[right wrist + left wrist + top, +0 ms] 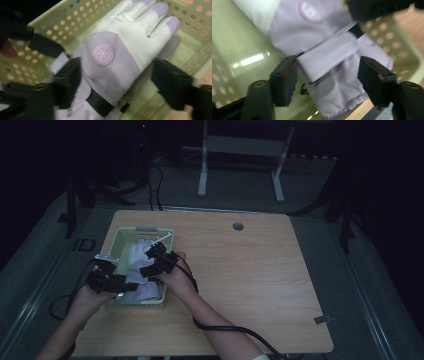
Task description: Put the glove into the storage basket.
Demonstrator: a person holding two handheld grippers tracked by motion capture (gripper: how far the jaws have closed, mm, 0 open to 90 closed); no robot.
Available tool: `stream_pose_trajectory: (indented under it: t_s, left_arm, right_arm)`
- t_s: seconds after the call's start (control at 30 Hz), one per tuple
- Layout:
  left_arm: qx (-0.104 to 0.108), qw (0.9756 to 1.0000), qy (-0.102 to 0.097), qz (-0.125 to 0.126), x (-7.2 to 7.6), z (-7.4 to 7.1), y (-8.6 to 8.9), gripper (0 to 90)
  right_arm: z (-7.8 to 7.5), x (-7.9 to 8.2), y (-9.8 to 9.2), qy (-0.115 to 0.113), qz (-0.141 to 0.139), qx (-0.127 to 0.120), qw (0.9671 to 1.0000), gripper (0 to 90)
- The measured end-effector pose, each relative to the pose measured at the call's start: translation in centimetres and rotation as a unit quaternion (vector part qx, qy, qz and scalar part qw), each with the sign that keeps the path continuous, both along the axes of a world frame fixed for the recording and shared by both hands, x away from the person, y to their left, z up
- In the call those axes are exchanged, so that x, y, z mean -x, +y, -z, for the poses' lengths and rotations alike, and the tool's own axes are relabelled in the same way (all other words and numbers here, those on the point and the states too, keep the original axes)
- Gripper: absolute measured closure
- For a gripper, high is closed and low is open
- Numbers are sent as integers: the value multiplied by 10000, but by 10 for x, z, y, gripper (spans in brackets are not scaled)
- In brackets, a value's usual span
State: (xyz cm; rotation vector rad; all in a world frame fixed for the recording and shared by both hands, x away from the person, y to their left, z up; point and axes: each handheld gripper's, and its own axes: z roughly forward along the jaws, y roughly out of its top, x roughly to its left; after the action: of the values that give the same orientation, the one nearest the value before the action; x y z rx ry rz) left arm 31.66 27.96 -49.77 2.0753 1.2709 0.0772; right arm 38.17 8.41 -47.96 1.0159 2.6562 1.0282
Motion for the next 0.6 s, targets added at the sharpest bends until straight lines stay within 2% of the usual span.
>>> stream_pose_trajectory:
  t_s: [0.1, 0.27, 0.4, 0.5, 0.6]
  left_arm:
    - [235, 9995, -206, -66, 1, -5, -1, 287]
    - [385, 9978, -518, -140, 2, -10, -5, 173]
    - [341, 9959, -820, -171, 5, -10, -12, 136]
    - [414, 9948, -906, -213, 4, -10, -17, 34]
    - [430, 9938, -991, -251, 5, -11, -20, 20]
  right_arm:
    - [-4, 1, -4, -16, -102, -90, 9999, 172]
    - [-11, -1, -15, -44, -198, -261, 9995, 135]
    - [-15, -4, -27, -125, -199, -347, 9991, 135]
    - [-17, -7, -35, -132, -220, -341, 9991, 135]
    - [-17, -9, -41, -121, -238, -357, 9990, 136]
